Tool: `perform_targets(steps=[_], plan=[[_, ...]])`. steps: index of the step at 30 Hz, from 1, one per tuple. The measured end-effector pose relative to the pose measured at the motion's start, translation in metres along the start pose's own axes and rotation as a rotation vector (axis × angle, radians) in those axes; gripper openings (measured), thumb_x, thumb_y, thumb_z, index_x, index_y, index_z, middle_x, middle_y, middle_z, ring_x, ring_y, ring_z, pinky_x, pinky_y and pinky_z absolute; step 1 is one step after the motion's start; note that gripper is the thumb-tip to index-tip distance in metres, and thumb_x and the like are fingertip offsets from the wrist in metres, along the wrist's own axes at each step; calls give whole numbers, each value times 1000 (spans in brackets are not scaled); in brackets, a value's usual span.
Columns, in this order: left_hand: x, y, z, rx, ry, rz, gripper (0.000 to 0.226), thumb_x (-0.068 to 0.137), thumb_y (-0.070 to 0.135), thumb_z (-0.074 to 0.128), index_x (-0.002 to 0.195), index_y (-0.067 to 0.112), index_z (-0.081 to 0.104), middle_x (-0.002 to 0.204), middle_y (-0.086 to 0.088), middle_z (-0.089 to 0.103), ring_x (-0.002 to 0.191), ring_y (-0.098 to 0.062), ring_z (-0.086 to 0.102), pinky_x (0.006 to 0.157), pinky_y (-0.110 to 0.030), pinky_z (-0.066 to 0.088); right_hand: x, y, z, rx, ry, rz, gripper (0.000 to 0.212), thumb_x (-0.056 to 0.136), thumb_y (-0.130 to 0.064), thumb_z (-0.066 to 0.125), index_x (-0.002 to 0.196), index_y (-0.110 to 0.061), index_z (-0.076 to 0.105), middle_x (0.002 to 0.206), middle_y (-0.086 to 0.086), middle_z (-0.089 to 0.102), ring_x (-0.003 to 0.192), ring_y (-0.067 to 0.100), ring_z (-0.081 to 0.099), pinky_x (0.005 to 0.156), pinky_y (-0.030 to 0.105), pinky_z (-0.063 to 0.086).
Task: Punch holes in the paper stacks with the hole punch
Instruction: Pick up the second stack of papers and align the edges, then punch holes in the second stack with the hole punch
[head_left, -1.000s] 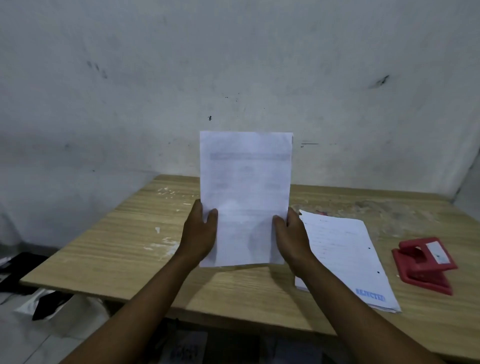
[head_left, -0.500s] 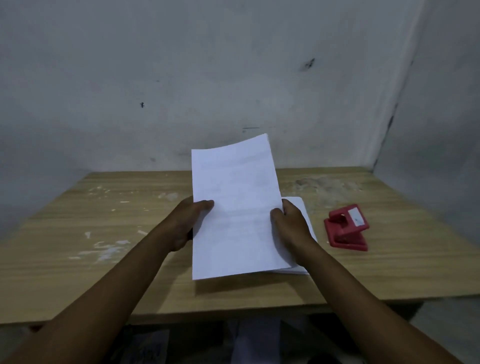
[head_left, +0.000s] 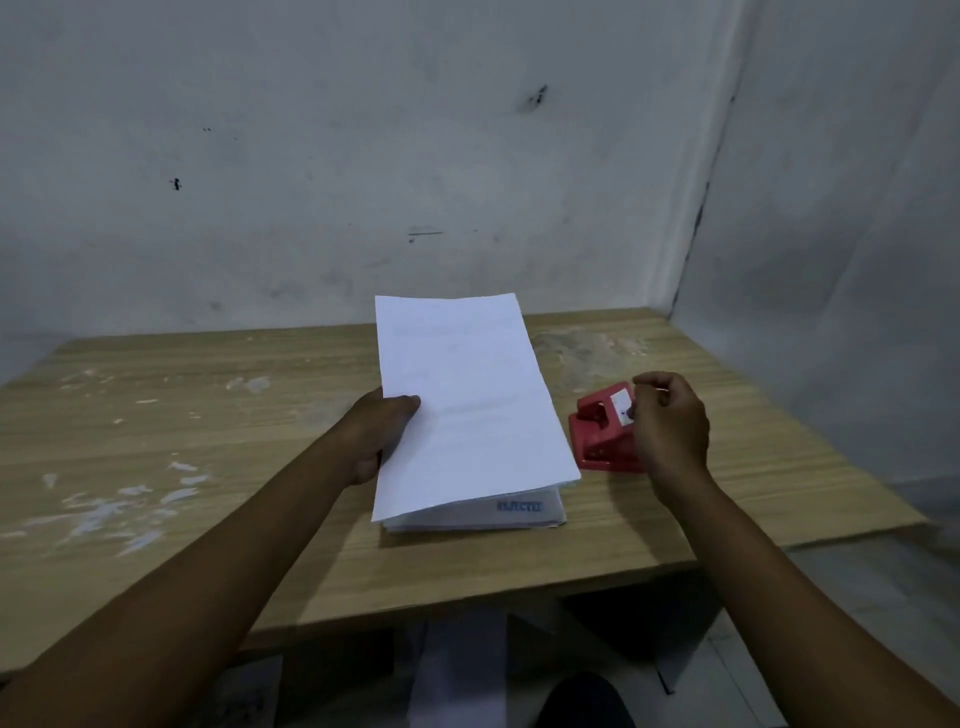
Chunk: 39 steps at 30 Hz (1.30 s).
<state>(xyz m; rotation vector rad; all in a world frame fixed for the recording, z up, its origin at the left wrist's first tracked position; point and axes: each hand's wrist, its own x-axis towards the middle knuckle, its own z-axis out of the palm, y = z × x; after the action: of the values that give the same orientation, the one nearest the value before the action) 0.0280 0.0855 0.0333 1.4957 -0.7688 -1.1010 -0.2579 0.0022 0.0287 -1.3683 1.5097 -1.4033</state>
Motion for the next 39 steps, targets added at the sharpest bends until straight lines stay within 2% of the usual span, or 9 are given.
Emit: perform_targets(steps=[3,7,13,18,21,23,28,36,39], plan=[[7,0,13,80,-3,-17,31,100,16,53,131,12,57,120,-9,68,103,-30,67,88,-43,55,12,17,-13,7,108,20,17,104,-29,48,105,-21,63,90,1,66,78,16,62,56,27,40],[17,-2,24,152,3,-50,35,100,14,55,134,5,57,127,-16,65,109,-37,66,100,-53,50,13,48,-20,54,111,75,20,105,-26,47,106,-15,64,83,5,64,72,18,58,59,29,42],[37,-7,40,188,-15,-73,29,100,9,53,127,-1,58,123,-17,65,97,-35,66,88,-43,52,17,57,-12,46,70,29,20,104,-25,49,98,-14,64,73,3,61,63,16,55,56,28,42],[50,-9,51,203,-56,-85,32,99,4,51,130,-1,57,127,-21,64,111,-40,63,100,-50,49,21,64,-12,122,88,28,21,101,-29,49,88,-22,64,66,1,59,59,19,56,60,36,48],[55,-9,53,193,-70,-97,30,98,5,52,128,2,59,125,-20,66,107,-38,65,95,-47,52,22,66,-11,128,90,29,23,101,-30,49,84,-25,63,64,0,58,58,19,56,60,40,49],[57,-10,54,187,-84,-104,29,98,5,52,126,2,60,123,-20,67,103,-37,66,90,-44,53,22,67,-11,118,86,20,24,102,-30,48,85,-25,64,65,1,59,58,19,56,60,39,49],[60,-13,55,166,-107,-133,30,97,7,54,126,3,61,121,-19,68,110,-39,65,94,-48,53,21,67,-12,67,46,12,26,105,-32,46,92,-17,63,70,3,61,61,16,55,59,32,45],[62,-18,62,127,-121,-172,29,95,7,57,123,3,64,118,-19,70,103,-38,68,87,-47,56,25,71,-11,2,33,26,30,104,-42,43,99,-22,65,89,-5,68,84,15,65,70,33,50],[65,-19,65,125,-125,-180,29,94,7,58,123,3,64,117,-19,71,103,-39,68,89,-49,55,26,71,-9,-32,28,28,33,105,-43,41,103,-21,65,92,-6,69,84,11,64,65,27,45]])
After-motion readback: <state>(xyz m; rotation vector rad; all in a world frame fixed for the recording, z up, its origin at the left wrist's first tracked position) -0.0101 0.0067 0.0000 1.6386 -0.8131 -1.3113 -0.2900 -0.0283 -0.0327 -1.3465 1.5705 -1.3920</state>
